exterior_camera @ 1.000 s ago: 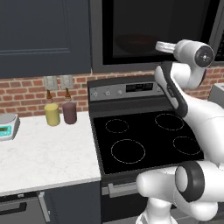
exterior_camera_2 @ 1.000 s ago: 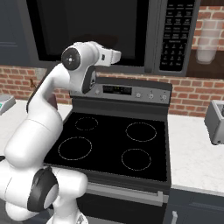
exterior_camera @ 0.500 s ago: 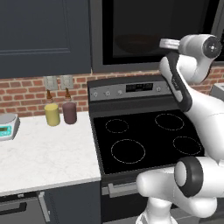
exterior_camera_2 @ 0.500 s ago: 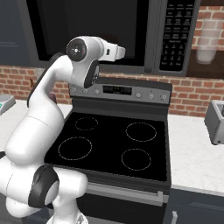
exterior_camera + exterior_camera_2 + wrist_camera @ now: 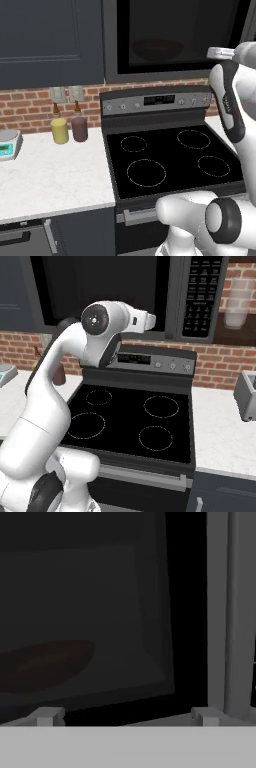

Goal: Open the microwave, place the bowl with waffle inside the microwave, then close the microwave door and turn it on.

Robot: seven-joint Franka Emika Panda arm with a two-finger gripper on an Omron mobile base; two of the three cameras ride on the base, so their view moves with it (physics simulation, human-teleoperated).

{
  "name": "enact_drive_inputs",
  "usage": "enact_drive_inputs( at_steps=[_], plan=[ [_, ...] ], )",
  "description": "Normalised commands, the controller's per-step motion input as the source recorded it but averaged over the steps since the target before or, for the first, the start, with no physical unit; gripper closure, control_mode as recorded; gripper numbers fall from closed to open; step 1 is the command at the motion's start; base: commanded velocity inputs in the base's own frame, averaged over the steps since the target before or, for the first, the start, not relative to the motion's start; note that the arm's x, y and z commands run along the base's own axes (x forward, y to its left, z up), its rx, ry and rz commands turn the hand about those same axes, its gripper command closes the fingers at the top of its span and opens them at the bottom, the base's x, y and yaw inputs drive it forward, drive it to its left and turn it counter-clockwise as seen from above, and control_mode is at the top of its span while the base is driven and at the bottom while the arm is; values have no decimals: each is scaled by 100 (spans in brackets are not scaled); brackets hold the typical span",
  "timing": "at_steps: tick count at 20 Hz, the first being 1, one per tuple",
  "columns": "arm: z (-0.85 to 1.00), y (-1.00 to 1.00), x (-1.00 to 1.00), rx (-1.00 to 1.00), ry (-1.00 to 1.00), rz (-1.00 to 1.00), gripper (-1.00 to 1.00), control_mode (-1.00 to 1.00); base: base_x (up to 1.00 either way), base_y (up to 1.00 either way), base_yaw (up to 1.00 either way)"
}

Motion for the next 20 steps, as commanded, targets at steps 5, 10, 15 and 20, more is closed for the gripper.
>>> enact_drive_inputs(
  at_steps=[5,10,15,20],
  plan=[
    [2,-70,-70,0,0,5,-100,-100,0,0,0],
    [0,-77,-32,0,0,6,-100,-100,0,0,0],
    [-1,-72,-6,0,0,7,-100,-100,0,0,0],
    [-17,-55,0,0,-2,5,-100,-100,0,0,0]
  ],
)
